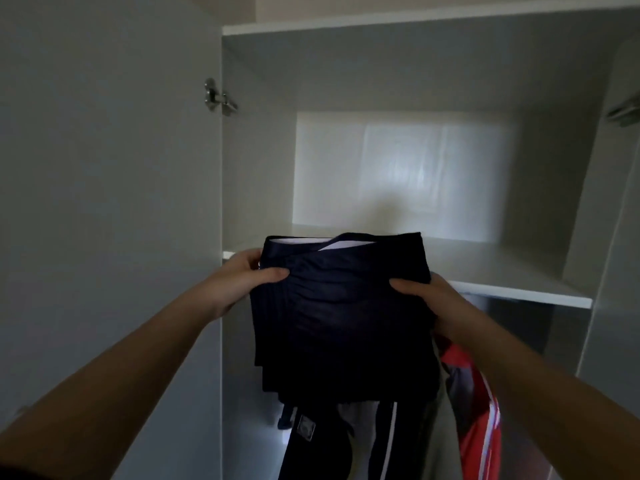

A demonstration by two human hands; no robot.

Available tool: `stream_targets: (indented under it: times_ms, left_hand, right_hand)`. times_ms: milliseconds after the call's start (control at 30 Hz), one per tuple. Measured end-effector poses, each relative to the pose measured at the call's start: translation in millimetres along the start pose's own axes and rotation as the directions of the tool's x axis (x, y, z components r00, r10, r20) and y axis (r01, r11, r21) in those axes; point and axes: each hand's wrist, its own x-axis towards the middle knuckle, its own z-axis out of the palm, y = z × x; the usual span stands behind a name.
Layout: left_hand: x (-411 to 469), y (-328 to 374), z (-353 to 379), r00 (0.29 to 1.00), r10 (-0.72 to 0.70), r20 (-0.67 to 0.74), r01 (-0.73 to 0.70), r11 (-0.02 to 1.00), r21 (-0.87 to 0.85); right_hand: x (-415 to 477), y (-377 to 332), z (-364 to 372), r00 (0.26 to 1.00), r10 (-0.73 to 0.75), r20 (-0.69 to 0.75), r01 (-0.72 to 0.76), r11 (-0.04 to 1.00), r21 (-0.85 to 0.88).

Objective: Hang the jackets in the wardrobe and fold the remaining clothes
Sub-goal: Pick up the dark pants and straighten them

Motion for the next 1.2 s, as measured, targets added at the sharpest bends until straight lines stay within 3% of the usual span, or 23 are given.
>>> stream_targets:
  times_ms: [133, 200, 267, 367, 433, 467, 533, 567, 667, 733, 800, 867, 933, 967, 1033, 1100, 1200]
  left_hand:
    - [119.8, 42.1, -14.7, 0.979, 0.205, -0.014, -0.199, 0.962, 0.186]
    - [177.3, 67.7, -21.3, 0.94, 0.339, -0.039, -0.318, 0.911, 0.263]
    - [227.7, 75.2, -27.6, 0.899, 0.434, -0.063, -0.383, 0.846, 0.372]
    - [277.6, 37.1, -36.0, 0.889, 0.453, -0.065, -0.322, 0.721, 0.614]
    - [289.8, -15.7, -37.5, 0.932, 0.363, 0.009, -0.237, 0.589, 0.773]
    - [290.9, -44.2, -36.6, 0.961, 0.27, 0.059, -0.199, 0.532, 0.823]
    - [287.5, -88.6, -35.3, 0.99, 0.101, 0.094, -0.132, 0.498, 0.857]
    - [286.1, -100.4, -37.3, 0.994, 0.07, 0.087, -0.11, 0.506, 0.856]
    - [284.3, -95.3, -44.8, 0.995, 0.059, 0.079, -0.098, 0.463, 0.881]
    - [277.4, -74.1, -39.0, 0.985, 0.156, 0.068, -0.134, 0.466, 0.875]
    - [260.8, -48.7, -16.4, 0.953, 0.271, 0.138, -0.264, 0.514, 0.816]
    - [236.8, -27.2, 14.1, 0.907, 0.314, 0.279, -0.409, 0.506, 0.759]
    - [213.7, -13.7, 38.6, 0.882, 0.264, 0.39, -0.47, 0.455, 0.756]
    - [203.9, -10.1, 46.1, 0.884, 0.217, 0.414, -0.467, 0.428, 0.774]
    - [190.5, -10.3, 56.3, 0.894, 0.105, 0.436, -0.443, 0.357, 0.822]
    - [186.1, -16.8, 64.1, 0.88, 0.023, 0.473, -0.463, 0.258, 0.848]
    - [201.6, -26.5, 59.5, 0.889, 0.018, 0.458, -0.452, 0.197, 0.87]
  right_hand:
    - [102.6, -68.7, -24.7, 0.976, -0.215, 0.03, 0.217, 0.97, -0.109]
    - [148.3, -110.2, -31.6, 0.931, -0.362, 0.048, 0.363, 0.903, -0.229]
    - [183.8, -137.2, -32.6, 0.861, -0.501, 0.087, 0.492, 0.779, -0.389]
    - [219.9, -119.9, -28.9, 0.741, -0.642, 0.199, 0.611, 0.521, -0.596]
    - [233.1, -70.4, -26.8, 0.711, -0.609, 0.352, 0.628, 0.325, -0.707]
    - [236.0, -42.2, -25.3, 0.727, -0.523, 0.445, 0.622, 0.228, -0.749]
    - [234.9, 4.8, -21.1, 0.751, -0.311, 0.583, 0.63, 0.071, -0.774]
    - [233.0, 18.1, -18.8, 0.747, -0.26, 0.612, 0.642, 0.04, -0.766]
    - [226.8, 24.1, -14.5, 0.715, -0.254, 0.652, 0.678, 0.024, -0.734]
    - [222.9, 20.7, -10.5, 0.691, -0.254, 0.677, 0.69, -0.049, -0.722]
    - [217.0, 15.6, -4.7, 0.671, -0.236, 0.703, 0.712, -0.06, -0.699]
    - [215.1, 5.0, -5.7, 0.691, -0.141, 0.709, 0.723, 0.131, -0.678]
    - [219.4, -9.9, -22.4, 0.757, -0.047, 0.652, 0.614, 0.39, -0.686]
    - [222.6, -15.1, -35.6, 0.796, 0.004, 0.605, 0.542, 0.441, -0.716]
    - [227.1, -13.3, -61.3, 0.836, 0.146, 0.528, 0.442, 0.39, -0.808]
    - [229.3, 0.3, -74.4, 0.82, 0.238, 0.521, 0.433, 0.338, -0.836]
    - [239.4, 17.6, -72.3, 0.81, 0.213, 0.546, 0.49, 0.265, -0.83]
